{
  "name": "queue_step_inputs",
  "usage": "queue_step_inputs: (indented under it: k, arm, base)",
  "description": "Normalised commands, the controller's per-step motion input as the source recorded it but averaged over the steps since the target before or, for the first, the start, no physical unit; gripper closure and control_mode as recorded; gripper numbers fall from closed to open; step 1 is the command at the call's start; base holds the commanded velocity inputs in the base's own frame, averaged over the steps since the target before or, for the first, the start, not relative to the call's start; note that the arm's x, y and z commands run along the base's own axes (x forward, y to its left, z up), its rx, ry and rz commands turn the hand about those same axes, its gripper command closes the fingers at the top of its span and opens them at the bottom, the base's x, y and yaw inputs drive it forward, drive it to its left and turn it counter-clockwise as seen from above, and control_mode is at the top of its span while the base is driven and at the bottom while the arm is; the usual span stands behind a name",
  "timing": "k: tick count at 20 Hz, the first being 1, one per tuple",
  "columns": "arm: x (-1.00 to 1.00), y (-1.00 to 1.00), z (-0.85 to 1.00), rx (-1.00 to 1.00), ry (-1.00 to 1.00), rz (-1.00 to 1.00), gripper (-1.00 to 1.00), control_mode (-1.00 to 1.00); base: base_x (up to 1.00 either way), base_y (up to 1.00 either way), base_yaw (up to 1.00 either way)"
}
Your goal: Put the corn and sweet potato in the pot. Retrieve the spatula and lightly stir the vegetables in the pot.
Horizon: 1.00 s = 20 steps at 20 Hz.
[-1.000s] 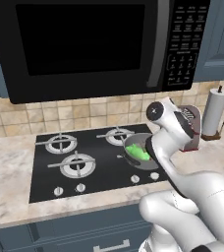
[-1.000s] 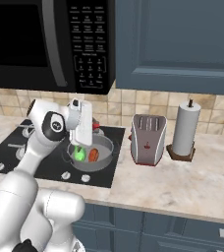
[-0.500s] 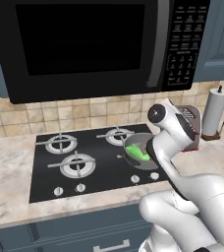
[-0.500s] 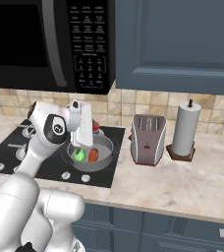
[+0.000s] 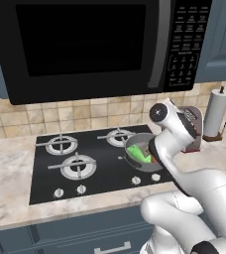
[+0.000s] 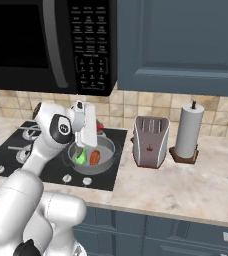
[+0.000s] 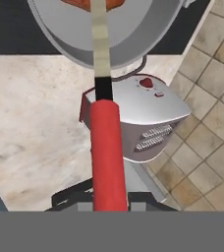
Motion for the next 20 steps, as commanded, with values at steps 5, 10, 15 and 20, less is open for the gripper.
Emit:
queue_step_inputs:
  k: [5,10,15,20]
  arm:
    - [0.06,-0.09,-0.28,0.00,0.00,-0.01,1.00,-1.00]
    - [0.11,-0.33,-0.17,0.00,0.00,-0.04,1.00,-1.00]
    - [0.17,-0.38,-0.37,0.00,0.00,-0.06,1.00,-1.00]
    - [0.15,-0.09,-0.03,0.00,0.00,-0.01,1.00,-1.00]
  base:
    - [0.00,0.00,0.00]
    - [0.00,0.00,0.00]
    - [0.00,0.00,0.00]
    - [0.00,0.00,0.00]
